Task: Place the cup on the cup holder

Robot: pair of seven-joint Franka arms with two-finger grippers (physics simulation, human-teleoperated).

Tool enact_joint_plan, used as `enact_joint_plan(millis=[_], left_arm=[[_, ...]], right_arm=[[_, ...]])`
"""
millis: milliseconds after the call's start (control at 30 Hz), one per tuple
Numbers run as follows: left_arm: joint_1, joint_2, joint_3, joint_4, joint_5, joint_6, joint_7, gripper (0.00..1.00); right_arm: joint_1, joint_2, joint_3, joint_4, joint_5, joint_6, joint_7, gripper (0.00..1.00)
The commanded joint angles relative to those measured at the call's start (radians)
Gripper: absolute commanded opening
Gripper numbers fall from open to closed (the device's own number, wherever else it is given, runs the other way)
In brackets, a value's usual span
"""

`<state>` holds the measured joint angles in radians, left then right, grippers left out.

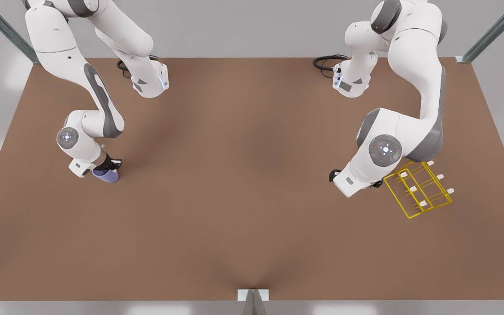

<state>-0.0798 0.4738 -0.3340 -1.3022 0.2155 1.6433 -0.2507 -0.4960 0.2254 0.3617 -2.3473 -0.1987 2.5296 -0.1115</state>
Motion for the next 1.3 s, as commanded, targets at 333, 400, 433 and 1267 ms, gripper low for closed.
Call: enact_joint_plan(millis=[333,400,433,1267], left_arm=[[-0.064,-0.029,-0.005,0.029,-0.248,-0.017,-1.133,1.00],[-0.141,0.011,-0.004,0.095,-0.248,0.039,-1.549,1.00],[-0.141,0.006,-0.005,0.097,-0.258,0.041,-1.674,1.00],[-0.071,0.058,-0.076,0.104,-0.128,-0.022,-2.086,1.00]], right_arm=[[0.243,0.114,0.155,0.397,0.116,-0.367,0.383,0.21],[0.372,0.192,0.149,0.508,0.128,-0.385,0.518,0.21],[0.431,0.204,0.151,0.534,0.130,-0.387,0.610,0.21],[0.639,0.902,0.517,1.011,0.320,0.380,0.792,0.21]])
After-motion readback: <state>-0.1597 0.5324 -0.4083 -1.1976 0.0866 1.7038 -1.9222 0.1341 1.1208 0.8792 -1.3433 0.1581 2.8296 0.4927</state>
